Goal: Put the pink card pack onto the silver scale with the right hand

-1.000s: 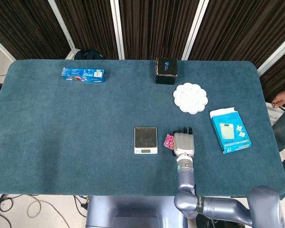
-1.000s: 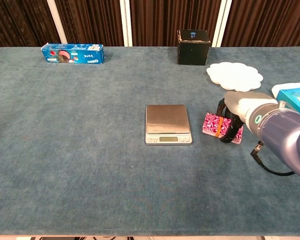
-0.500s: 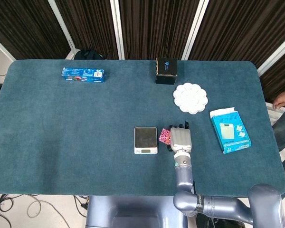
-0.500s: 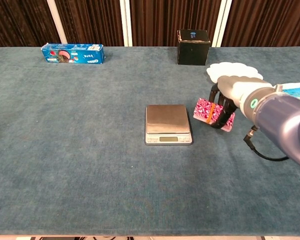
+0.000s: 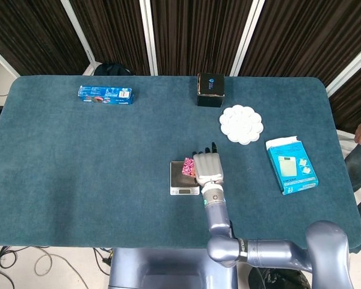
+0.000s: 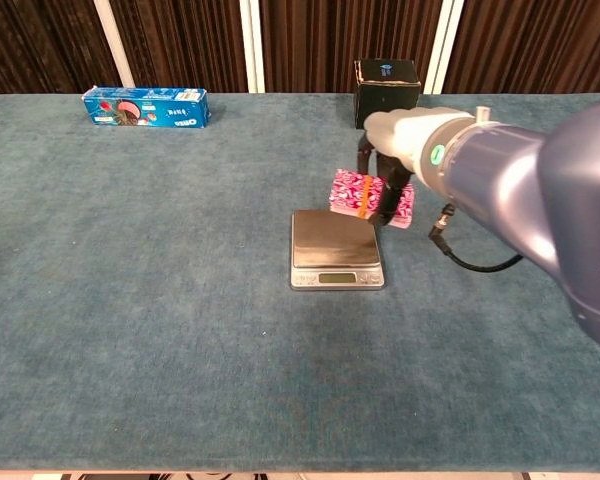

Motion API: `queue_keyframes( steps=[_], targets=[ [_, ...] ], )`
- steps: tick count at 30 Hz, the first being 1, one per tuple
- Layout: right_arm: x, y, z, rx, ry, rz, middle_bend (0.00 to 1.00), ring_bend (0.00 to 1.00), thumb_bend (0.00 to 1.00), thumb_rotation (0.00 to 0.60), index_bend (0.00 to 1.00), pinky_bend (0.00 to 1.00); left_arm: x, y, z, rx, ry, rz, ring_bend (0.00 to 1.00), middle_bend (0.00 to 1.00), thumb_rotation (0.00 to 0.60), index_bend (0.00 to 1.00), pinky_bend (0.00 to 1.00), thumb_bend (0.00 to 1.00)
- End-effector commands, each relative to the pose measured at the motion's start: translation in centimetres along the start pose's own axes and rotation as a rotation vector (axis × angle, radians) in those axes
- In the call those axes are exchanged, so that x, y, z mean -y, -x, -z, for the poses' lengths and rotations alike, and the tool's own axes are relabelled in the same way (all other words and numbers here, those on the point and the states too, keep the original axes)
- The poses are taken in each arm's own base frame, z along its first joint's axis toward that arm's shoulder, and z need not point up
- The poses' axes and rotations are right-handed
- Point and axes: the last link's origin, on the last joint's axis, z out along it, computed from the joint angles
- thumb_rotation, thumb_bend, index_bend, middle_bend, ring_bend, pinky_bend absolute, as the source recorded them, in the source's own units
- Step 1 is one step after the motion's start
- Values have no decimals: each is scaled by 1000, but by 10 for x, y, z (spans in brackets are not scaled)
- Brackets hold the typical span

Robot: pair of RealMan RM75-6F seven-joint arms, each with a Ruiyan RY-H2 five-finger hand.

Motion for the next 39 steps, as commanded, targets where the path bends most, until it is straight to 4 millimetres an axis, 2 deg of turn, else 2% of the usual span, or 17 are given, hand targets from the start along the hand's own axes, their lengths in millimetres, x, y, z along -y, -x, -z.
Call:
queue_keyframes(
  steps=[1, 7, 14, 29, 33, 39],
  targets=[
    [9, 0, -3, 12, -10, 11, 459, 205, 342, 600, 484, 0, 0, 0, 0, 0, -1, 1, 0, 0, 600, 74, 0, 675],
    [19, 6, -6, 38, -18, 26, 459, 201, 342, 600, 480, 0, 1, -1, 0, -1, 1, 0, 0, 0, 600, 74, 0, 674],
    [20, 17, -12, 31, -5, 84, 459, 194, 342, 600, 468, 0, 2, -1, -1, -2, 0, 1, 0, 0, 600, 74, 0, 674],
    [43, 26, -11, 52, -48, 80, 451, 171, 341, 600, 412, 0, 3, 0, -3, 0, 0, -2, 0, 0, 600, 74, 0, 674],
    [48, 27, -14, 56, -40, 65, 389, 127, 342, 600, 366, 0, 3, 0, -3, -5, 3, -10, 0, 0, 600, 74, 0, 675],
    [52, 22, -15, 45, -43, 59, 202, 42, 342, 600, 188, 0, 4, -1, -4, -7, -4, -7, 0, 0, 600, 74, 0, 674]
  ],
)
